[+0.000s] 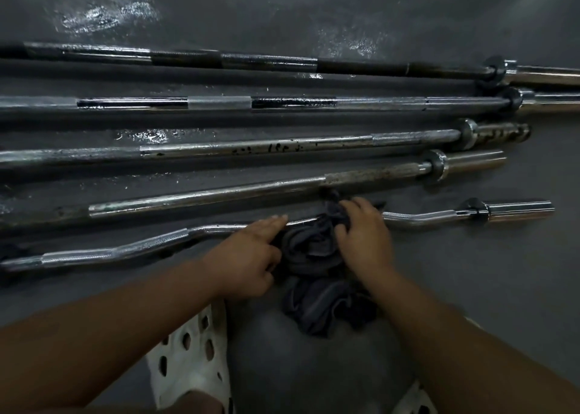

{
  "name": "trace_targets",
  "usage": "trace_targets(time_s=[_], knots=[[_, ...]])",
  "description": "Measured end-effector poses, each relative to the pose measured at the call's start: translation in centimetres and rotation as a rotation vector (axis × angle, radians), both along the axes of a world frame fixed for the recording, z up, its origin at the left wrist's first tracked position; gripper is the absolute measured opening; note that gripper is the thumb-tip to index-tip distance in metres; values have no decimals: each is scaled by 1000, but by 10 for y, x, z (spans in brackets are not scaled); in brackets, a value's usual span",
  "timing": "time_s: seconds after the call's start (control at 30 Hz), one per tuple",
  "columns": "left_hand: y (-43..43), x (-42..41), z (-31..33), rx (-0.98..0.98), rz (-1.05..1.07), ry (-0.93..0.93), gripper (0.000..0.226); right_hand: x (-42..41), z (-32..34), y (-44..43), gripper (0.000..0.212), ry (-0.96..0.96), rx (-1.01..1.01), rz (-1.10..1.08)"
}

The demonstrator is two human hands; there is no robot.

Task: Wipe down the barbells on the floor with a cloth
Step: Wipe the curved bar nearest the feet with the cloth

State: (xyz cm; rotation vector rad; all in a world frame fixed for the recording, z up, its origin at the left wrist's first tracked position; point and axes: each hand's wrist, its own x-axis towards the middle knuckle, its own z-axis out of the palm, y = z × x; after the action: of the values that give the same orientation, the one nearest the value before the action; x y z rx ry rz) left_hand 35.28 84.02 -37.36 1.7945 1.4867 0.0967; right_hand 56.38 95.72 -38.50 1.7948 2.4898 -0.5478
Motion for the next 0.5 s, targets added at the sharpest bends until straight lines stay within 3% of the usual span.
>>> trace_targets(time_s=[0.07, 0.13, 0.2, 0.27, 0.37, 0.5], knots=[[-1, 1, 1, -46, 5, -15, 36, -22, 4, -26, 54, 26, -43, 3], [0, 1, 0, -57, -6, -29, 33, -40, 8, -54, 57, 88, -149, 229], [1, 0, 0, -44, -12, -35, 37, -29, 10, -42, 62, 23, -140, 387], [1, 0, 1, -41, 0, -18, 39, -6, 7, -11, 56, -116, -41, 255], [-2, 0, -1, -43, 3, -8, 35, -21, 10, -8, 46, -232, -60, 81], [1, 0, -1, -52, -4, -10, 33, -43, 14, -23, 53, -161, -172, 415]])
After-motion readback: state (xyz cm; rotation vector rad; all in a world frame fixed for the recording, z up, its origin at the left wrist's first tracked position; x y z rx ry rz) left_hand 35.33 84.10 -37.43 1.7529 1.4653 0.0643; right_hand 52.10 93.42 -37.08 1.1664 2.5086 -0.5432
